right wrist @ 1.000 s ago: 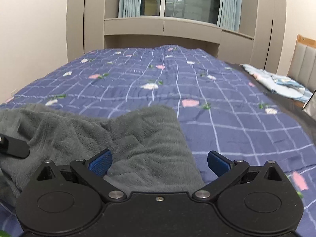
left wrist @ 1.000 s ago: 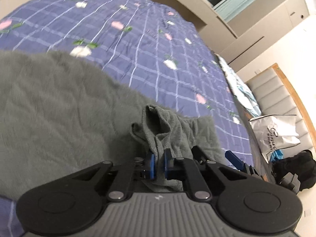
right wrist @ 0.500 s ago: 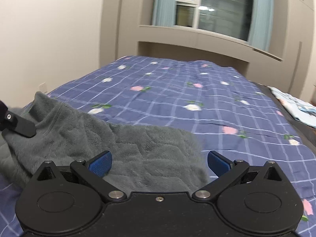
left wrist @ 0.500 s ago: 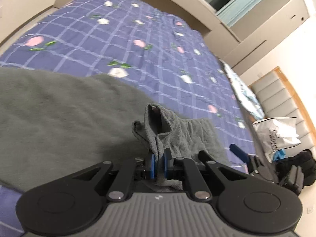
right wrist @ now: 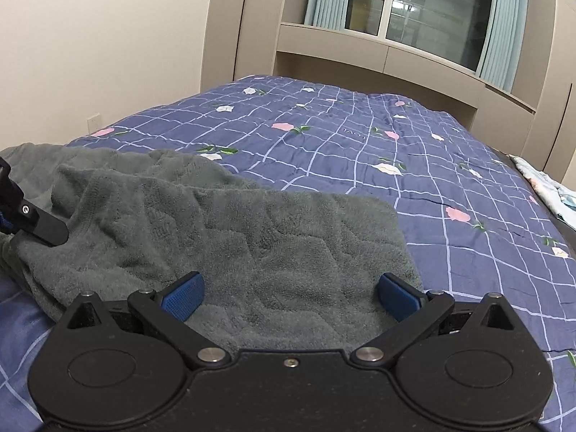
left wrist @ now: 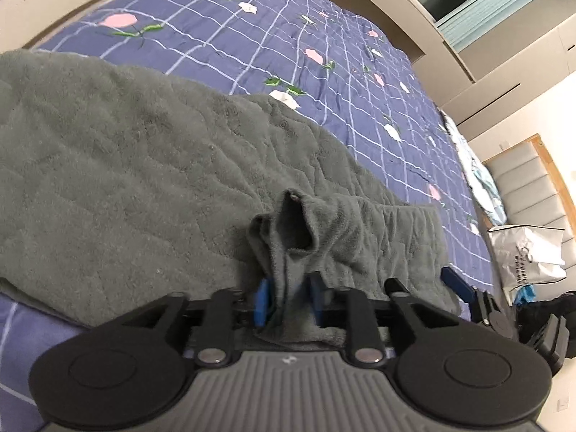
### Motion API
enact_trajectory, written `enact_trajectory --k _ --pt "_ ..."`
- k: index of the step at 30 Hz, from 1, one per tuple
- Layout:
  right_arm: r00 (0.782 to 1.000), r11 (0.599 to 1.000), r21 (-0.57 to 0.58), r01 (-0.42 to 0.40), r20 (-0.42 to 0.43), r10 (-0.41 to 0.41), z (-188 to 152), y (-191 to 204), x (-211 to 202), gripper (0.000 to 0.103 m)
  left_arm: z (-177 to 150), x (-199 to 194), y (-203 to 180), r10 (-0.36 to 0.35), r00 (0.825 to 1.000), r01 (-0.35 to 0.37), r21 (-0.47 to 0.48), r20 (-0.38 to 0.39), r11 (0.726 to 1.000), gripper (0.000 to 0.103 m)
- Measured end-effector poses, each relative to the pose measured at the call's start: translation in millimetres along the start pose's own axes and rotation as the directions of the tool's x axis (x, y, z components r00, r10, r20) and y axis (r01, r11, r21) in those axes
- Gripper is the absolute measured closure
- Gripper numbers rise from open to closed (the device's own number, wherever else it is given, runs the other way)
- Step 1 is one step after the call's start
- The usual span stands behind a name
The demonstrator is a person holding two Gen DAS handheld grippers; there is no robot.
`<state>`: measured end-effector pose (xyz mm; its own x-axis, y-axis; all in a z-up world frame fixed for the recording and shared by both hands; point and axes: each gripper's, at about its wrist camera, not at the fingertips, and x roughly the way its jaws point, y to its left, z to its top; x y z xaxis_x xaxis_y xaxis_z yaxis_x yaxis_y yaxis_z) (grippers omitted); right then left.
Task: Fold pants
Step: 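Tuck the cuff fabric onto the pants and open the left gripper, then move both open tools to the long edge of the folded pants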
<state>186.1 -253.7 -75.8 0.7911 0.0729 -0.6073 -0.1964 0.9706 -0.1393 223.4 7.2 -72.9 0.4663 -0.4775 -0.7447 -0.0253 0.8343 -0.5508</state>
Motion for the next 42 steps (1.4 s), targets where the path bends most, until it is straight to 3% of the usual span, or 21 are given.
enact_trajectory --k 1,3,6,11,15,19,24,32,37,42 --pt "1.000 1.000 0.001 0.002 0.003 -0.002 0 0 0 0.000 0 -2 -2 0.009 1.000 -0.009 0.007 0.009 1.000 0.057" --pt "1.000 1.000 0.002 0.003 0.021 -0.003 1 -1 -4 0.000 1 -8 -5 0.040 0.998 -0.041 0.022 0.041 0.999 0.028" --pt "0.994 1.000 0.024 0.011 0.106 -0.014 8 -9 -16 0.000 6 -12 -16 0.121 0.986 -0.128 0.058 0.112 0.990 0.016" --pt "0.986 0.992 0.011 0.127 0.111 -0.128 33 -32 0 0.000 18 4 -24 0.242 0.960 -0.251 0.042 0.142 0.967 0.012" --pt "0.977 0.979 0.014 0.205 0.056 -0.205 39 -50 30 0.000 17 18 -17 0.273 0.954 -0.280 0.042 0.121 0.959 0.011" --pt "0.984 0.983 0.043 0.179 -0.002 -0.179 28 -60 51 0.000 10 26 -23 0.298 0.945 -0.314 0.120 0.133 0.942 0.008" --pt "0.979 0.978 0.061 0.200 0.037 -0.202 8 -52 55 0.000 4 34 -31 0.339 0.928 -0.364 0.188 0.153 0.912 0.005" --pt "0.976 0.974 0.084 0.210 0.031 -0.214 19 -48 37 0.000 3 13 -31 0.340 0.932 -0.357 0.154 0.124 0.922 0.001" --pt "0.987 0.987 0.101 0.125 0.091 -0.134 11 -17 -4 0.000 -16 4 -35 0.367 0.924 -0.382 0.195 0.112 0.903 0.001" --pt "0.999 0.999 0.029 0.037 0.034 -0.038 -7 25 -16 0.000 -29 2 -34 0.388 0.914 -0.404 0.221 0.116 0.888 0.001"
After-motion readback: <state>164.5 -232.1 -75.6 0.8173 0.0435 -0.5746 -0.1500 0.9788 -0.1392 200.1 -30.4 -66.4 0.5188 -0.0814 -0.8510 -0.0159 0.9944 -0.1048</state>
